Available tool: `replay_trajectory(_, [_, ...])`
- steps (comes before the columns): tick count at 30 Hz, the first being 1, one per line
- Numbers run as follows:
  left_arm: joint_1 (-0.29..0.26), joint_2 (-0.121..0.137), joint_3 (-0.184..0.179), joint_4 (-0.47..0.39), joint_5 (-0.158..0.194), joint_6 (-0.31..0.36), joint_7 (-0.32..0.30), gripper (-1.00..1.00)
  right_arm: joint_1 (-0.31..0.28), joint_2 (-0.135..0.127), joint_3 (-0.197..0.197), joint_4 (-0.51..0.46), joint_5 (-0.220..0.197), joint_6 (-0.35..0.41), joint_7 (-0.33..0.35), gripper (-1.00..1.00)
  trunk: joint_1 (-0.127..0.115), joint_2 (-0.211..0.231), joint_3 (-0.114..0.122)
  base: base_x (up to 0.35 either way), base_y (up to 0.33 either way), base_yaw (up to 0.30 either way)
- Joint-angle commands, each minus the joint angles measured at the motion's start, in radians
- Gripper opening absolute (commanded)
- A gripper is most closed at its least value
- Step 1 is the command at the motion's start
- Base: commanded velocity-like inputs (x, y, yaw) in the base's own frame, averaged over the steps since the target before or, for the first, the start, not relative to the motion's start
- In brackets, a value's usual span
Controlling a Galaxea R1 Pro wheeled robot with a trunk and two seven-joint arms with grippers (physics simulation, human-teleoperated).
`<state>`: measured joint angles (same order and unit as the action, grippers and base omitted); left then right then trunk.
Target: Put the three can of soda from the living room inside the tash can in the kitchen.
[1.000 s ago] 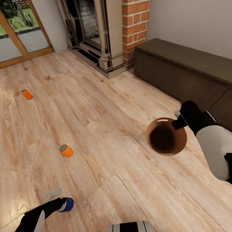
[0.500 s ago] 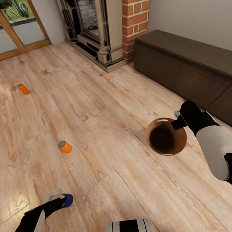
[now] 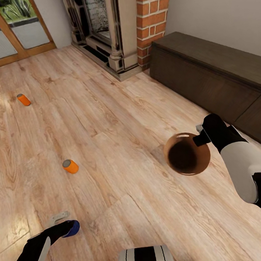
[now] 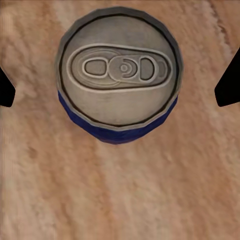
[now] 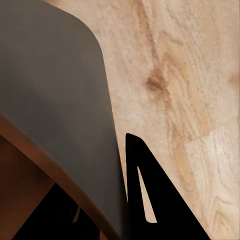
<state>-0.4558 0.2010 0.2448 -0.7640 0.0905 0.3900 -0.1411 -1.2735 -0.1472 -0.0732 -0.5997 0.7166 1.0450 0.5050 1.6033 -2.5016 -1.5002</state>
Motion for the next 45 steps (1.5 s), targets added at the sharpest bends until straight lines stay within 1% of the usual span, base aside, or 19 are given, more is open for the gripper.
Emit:
replay_trajectory(1, [0.000,0.000,0.000,0.000,0.000,0.000,0.000,1.00,0.000,0.000,-0.001,0.000,-0.011,0.002,0.003,-1.00,0.000,0.000,-0.001,0.012,-0.011,0.000])
replay_trajectory(2, [0.000,0.000,0.000,0.000,0.000,0.000,0.000,1.00,0.000,0.001,-0.001,0.000,-0.010,0.002,0.003,-1.00,0.000,0.000,-0.001,0.007,-0.007,0.000])
replay_trajectory(9, [0.000,0.000,0.001,0.000,0.000,0.000,0.000,1.00,0.000,0.001,0.000,0.000,-0.011,0.002,0.003,-1.00,0.003,-0.002,-0.033,0.002,-0.002,0.000])
replay_trajectory(19, [0.000,0.000,0.001,0.000,0.000,-0.001,0.000,1.00,0.000,0.000,-0.001,0.000,-0.010,0.002,0.003,-1.00,0.003,-0.002,-0.039,0.000,0.000,0.000])
replay_trajectory(22, [-0.001,0.000,0.001,0.000,0.000,-0.001,0.000,1.00,0.000,0.000,0.000,0.000,-0.009,0.002,0.003,-1.00,0.004,-0.002,-0.052,0.000,0.000,0.000])
replay_trajectory(31, [0.000,0.000,0.000,0.000,0.001,-0.006,0.001,1.00,0.002,0.001,0.000,0.001,-0.009,0.002,0.003,-1.00,0.004,-0.002,-0.057,0.000,0.000,0.000])
replay_trajectory(32, [0.000,0.000,0.000,0.000,0.000,-0.008,0.001,-1.00,0.002,0.001,0.000,0.001,-0.009,0.002,0.003,-1.00,0.004,-0.002,-0.057,0.000,0.000,0.000])
replay_trajectory(35, [-0.001,0.000,-0.008,-0.003,0.000,-0.043,-0.001,-1.00,0.002,0.001,0.000,0.001,-0.009,0.002,0.003,-1.00,0.004,-0.002,-0.058,0.000,0.000,0.000])
replay_trajectory(40, [-0.001,0.000,-0.011,-0.002,0.000,-0.051,-0.001,-1.00,0.002,0.000,0.000,0.001,-0.009,0.002,0.003,-1.00,0.004,-0.002,-0.058,0.000,0.000,0.000])
replay_trajectory(45, [-0.001,0.000,-0.012,0.001,-0.003,-0.042,-0.001,-1.00,0.003,0.000,0.000,0.001,-0.009,0.002,0.003,-1.00,0.002,-0.001,-0.039,0.000,0.000,0.000])
